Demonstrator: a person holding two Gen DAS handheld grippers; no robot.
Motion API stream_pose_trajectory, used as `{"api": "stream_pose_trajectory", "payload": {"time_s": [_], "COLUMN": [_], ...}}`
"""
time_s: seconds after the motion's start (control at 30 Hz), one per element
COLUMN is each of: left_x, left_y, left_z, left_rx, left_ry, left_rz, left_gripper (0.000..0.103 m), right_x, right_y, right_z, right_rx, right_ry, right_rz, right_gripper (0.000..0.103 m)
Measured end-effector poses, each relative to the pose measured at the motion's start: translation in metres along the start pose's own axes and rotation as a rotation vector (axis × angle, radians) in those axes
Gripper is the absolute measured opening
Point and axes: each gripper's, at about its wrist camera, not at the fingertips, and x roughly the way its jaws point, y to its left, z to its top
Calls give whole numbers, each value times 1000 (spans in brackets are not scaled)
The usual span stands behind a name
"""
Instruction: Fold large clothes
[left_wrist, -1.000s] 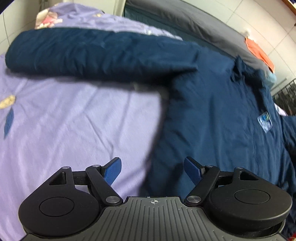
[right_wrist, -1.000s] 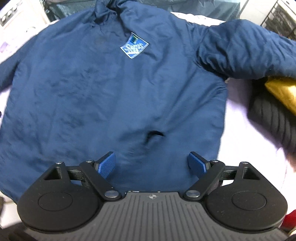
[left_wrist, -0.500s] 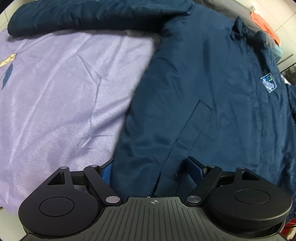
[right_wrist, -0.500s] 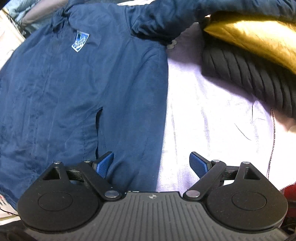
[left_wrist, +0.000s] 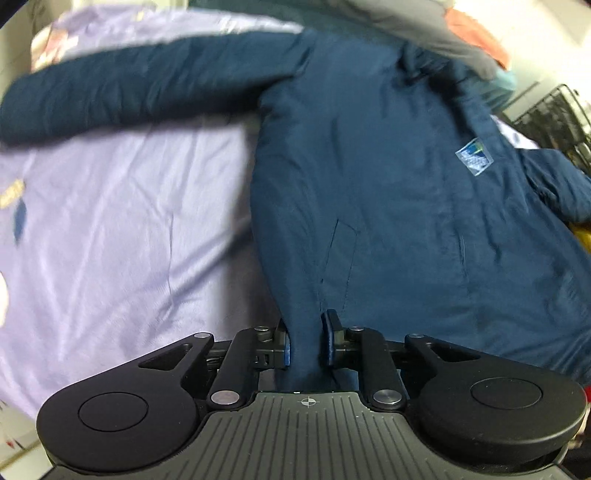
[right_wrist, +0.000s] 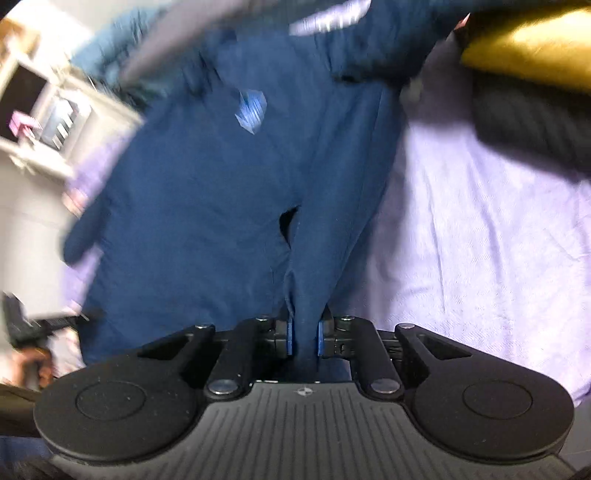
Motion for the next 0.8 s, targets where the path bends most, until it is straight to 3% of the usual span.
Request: {"api": "stream_pose_trajectory", "payload": {"time_s": [0.1,0.13,0.17,0.23,0.27,0.3,0.37,0.43,0.53,0.7,0.8], "left_x": [1,10,21,47,54,58,53,40,17,-6,4], "left_y": [-1,1,4,6,7,8,9,11,12,-5,-21], "left_z": [-6,-10,-13,-21,-22,-23,-25,-21,-4,35,47], "left_rx": [6,-4,-13,-23,-27,-32,-26,-22,-40,-72,-55], "left_ry": [15,25,32,69,89,102,92,56,-47,-200,-230], "left_rz": [-2,13,38,110,142,156,188,230,269,179,152], "left_gripper": [58,60,68,81,97,102,103,103,103,103,103], "right_x": [-12,-3,8,33,40,44,38,25,10,-14,-22], "right_y": [-6,-13,-18,-30,-32,-31,-25,-15,-4,-5,-14], "right_z": [-2,-4,-7,-14,-16,-17,-18,-10,16,73,108], "right_rx": [-44,-40,-17,37,47,41,-14,-79,-162,-209,-200], "right_ry": [21,49,72,119,133,142,124,77,1,-117,-194], "right_rz": [-49,-69,-103,-215,-260,-306,-341,-350,-375,-372,-399], "right_gripper": [16,24,29,50,52,53,56,70,73,73,73]}}
